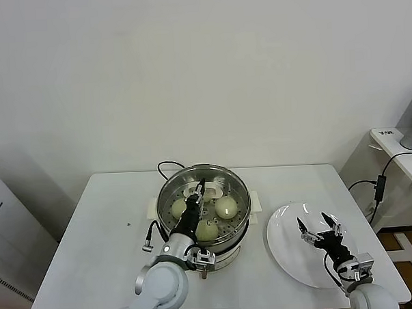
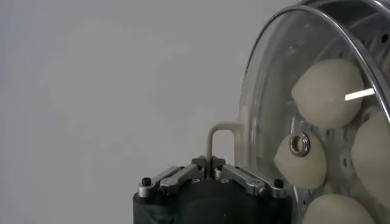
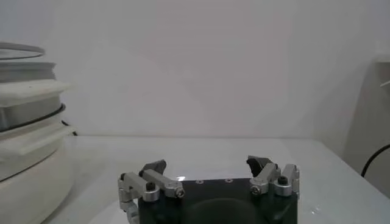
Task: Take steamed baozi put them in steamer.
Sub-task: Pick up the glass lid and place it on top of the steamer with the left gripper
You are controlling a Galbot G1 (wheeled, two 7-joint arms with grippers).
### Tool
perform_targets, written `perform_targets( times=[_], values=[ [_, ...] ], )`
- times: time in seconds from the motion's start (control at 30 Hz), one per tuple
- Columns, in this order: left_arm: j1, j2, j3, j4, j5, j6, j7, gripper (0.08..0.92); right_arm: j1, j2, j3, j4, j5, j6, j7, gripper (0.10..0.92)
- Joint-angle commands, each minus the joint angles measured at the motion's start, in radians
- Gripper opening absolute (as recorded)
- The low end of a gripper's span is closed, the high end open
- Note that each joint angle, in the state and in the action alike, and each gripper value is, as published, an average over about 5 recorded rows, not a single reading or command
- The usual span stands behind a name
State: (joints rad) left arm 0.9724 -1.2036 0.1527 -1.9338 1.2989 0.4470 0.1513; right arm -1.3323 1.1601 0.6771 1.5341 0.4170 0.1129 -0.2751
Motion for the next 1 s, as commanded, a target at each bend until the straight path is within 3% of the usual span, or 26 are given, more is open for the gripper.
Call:
perform_targets(
  times=[0.03,0.77,1.0],
  values=[
    [0.000,-0.008,0.002,0.027,0.000,-0.007,-0.014,0.105,-0.002,-0.003,0.004,-0.002,0.001,0.002,-0.002,0.823],
    [0.045,-0.002,-0.025,0.027,-0.058,-0.006,-0.056,0.106,-0.003,0.003,0.008,-0.008,0.002,0.005,-0.005,0.823],
    [0.108,0.058,-0.063,-0.143,-0.296,-0.037,-0.045,0.257,-0.006,0.003,0.013,-0.010,0.005,0.007,-0.010,0.823]
  ],
)
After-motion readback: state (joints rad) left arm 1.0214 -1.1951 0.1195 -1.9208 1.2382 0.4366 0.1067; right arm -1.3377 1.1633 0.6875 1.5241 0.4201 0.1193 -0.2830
